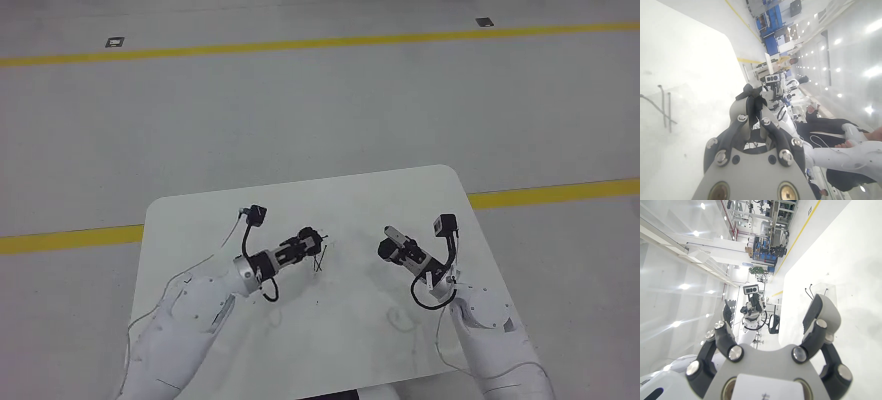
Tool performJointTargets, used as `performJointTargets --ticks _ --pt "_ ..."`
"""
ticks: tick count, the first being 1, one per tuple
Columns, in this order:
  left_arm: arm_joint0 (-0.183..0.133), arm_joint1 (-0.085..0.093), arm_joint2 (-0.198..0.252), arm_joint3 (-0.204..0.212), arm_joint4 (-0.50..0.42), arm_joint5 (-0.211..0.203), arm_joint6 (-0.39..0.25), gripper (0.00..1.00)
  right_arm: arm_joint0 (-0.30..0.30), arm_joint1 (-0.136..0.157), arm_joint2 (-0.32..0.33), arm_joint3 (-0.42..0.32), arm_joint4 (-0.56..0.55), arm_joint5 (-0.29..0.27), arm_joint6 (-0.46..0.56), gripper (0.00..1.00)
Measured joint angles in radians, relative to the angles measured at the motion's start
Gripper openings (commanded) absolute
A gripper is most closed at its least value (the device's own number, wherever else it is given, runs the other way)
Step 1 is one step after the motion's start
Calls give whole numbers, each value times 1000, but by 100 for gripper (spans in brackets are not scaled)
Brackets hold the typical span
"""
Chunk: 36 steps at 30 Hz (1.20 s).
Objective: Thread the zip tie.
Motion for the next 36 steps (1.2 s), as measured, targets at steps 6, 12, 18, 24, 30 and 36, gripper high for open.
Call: performJointTargets --ticks 6,12,18,24,30,36 --pt "82 22 -61 -78 13 4 -11 0 2 0 -3 -2 -4 2 -2 100" --pt "80 21 -60 -76 13 4 -10 0 90 2 -103 3 -146 28 25 100" --pt "80 21 -60 -76 13 4 -10 0 197 -5 -240 91 -264 90 60 100" --pt "80 21 -60 -76 13 4 -10 0 205 -5 -248 102 -268 104 71 100" --pt "80 21 -60 -76 13 4 -10 0 226 -7 -282 122 -312 167 42 100" --pt "80 21 -60 -76 13 4 -10 0 311 -16 -360 171 -386 279 -4 100"
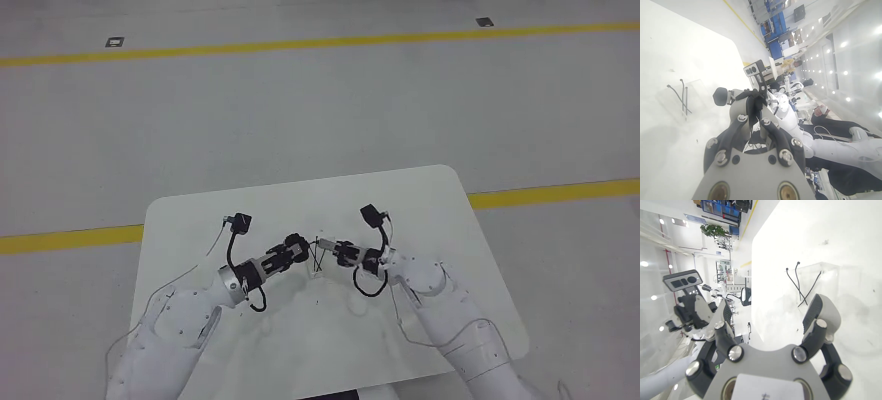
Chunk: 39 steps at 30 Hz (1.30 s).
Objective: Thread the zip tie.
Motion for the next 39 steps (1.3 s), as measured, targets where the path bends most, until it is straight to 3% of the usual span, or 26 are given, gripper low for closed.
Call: performJointTargets --ticks 7,13,17,23,28,35,39 --pt "10 3 -10 0 4 8 21 0 53 -6 -46 20 0 55 -12 100" --pt "78 27 -114 -50 3 15 38 0 53 -6 -45 18 3 53 -10 100" --pt "110 38 -155 -81 -1 12 36 0 53 -6 -45 18 3 53 -10 100" --pt "112 39 -156 -84 -7 3 30 0 71 -9 -76 -1 -26 61 -31 100" --pt "112 39 -156 -83 -7 3 30 0 138 -20 -146 40 -69 158 -5 100" --pt "112 39 -156 -83 -7 3 30 0 181 -29 -194 90 -99 238 -11 100" --pt "112 39 -156 -83 -7 3 30 0 180 -29 -195 93 -93 216 -30 100"
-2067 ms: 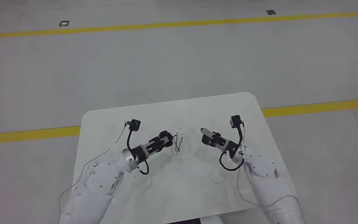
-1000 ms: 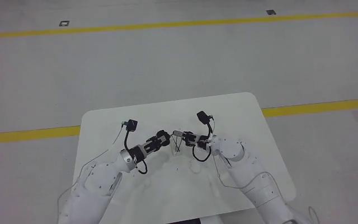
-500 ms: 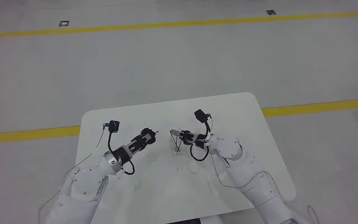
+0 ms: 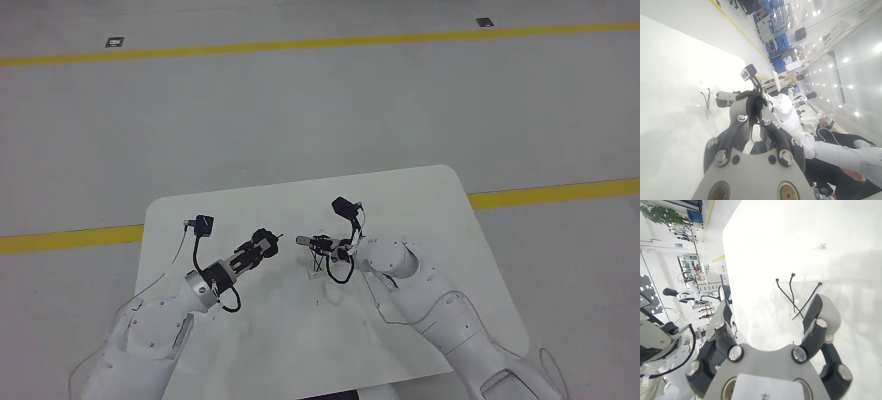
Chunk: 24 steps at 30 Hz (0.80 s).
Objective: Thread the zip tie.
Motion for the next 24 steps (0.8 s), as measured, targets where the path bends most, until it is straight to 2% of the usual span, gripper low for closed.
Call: performJointTargets --ticks 12,16,18,19,20,22,23,24 --pt "0 0 0 0 0 0 0 0 -8 -1 -12 5 -21 -1 -40 100" --pt "0 0 0 0 0 0 0 0 -2 0 -15 15 -28 -17 -35 100" --pt "0 0 0 0 0 0 0 0 -3 1 -15 19 -30 -27 -34 85" --pt "0 0 0 0 0 0 0 0 -5 2 -13 21 -28 -31 -35 60" --pt "0 0 0 0 0 0 0 0 -6 3 -10 24 -25 -37 -37 47" --pt "0 0 0 0 0 0 0 0 -9 4 -5 29 -17 -46 -38 41" --pt "0 0 0 0 0 0 0 0 -10 5 -1 32 -12 -52 -39 27" --pt "0 0 0 0 0 0 0 0 -12 5 2 34 -7 -56 -41 26"
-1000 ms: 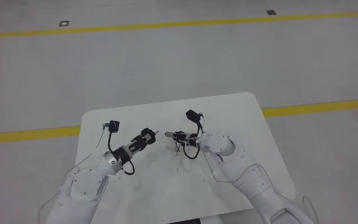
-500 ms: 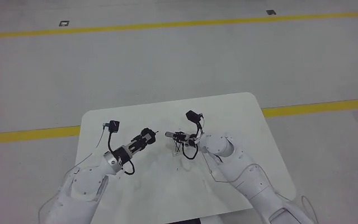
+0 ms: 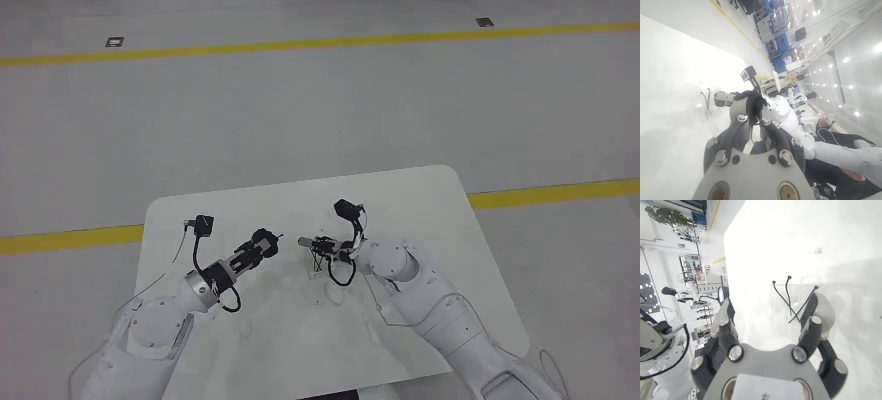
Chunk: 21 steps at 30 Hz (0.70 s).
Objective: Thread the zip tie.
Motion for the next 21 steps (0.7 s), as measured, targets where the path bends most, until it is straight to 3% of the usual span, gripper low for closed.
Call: performJointTargets --ticks 7,16,21 --pt "0 0 0 0 0 0 0 0 -1 5 16 23 16 -9 7 24" --pt "0 0 0 0 0 0 0 0 13 4 -1 54 -6 -12 -5 13" --pt "0 0 0 0 0 0 0 0 29 -2 -23 80 -10 -15 -7 15"
